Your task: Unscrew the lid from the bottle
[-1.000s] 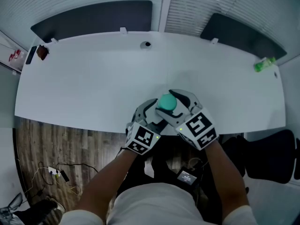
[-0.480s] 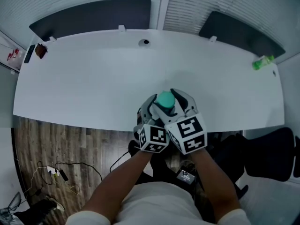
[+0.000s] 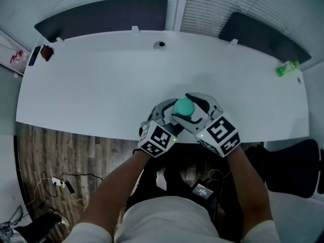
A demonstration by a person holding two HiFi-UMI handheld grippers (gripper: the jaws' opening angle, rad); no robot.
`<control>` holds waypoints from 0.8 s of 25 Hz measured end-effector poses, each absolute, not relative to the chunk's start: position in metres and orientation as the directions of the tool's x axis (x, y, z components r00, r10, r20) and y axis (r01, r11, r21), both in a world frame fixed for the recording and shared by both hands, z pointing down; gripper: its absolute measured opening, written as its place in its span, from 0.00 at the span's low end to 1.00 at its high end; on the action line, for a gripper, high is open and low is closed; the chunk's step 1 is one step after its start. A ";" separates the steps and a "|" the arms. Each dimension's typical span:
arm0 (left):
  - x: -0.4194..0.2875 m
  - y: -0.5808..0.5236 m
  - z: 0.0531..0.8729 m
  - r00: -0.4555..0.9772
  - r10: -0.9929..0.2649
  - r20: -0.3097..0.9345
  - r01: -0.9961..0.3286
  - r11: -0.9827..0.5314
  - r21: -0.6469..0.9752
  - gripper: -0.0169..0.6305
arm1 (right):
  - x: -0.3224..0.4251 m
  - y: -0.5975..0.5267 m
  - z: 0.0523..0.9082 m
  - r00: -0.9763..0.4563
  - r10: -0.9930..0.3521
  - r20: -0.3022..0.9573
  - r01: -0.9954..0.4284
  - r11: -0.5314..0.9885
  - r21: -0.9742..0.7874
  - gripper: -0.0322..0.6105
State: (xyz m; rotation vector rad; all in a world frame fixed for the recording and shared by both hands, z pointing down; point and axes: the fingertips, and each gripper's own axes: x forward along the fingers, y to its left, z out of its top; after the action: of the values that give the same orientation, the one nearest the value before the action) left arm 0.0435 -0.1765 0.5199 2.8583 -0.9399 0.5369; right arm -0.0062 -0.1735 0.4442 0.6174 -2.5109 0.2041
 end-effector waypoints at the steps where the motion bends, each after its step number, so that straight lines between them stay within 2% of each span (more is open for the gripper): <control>1: 0.045 -0.175 0.519 0.782 -0.513 0.355 -0.539 -0.842 -0.030 0.53 | -0.006 -0.173 0.444 -0.765 -0.356 0.536 -0.435 0.900 -0.022 0.53; 5: 0.049 -0.171 0.517 0.858 -0.350 0.376 -0.368 -0.929 -0.025 0.53 | -0.006 -0.170 0.443 -0.809 -0.274 0.520 -0.344 0.938 -0.041 0.53; 8: 0.049 -0.169 0.517 0.874 -0.290 0.389 -0.307 -0.951 -0.019 0.53 | -0.007 -0.170 0.442 -0.819 -0.259 0.511 -0.326 0.945 -0.043 0.53; 20: 0.049 -0.170 0.517 0.881 -0.287 0.375 -0.308 -0.951 -0.004 0.53 | -0.007 -0.170 0.427 -0.828 -0.308 0.468 -0.364 0.931 -0.032 0.53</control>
State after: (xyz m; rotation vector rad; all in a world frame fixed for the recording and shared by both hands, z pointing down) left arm 0.0486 -0.1697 0.5172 2.9926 -0.4730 0.5840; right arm -0.0068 -0.1696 0.4268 0.4830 -2.6196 0.1649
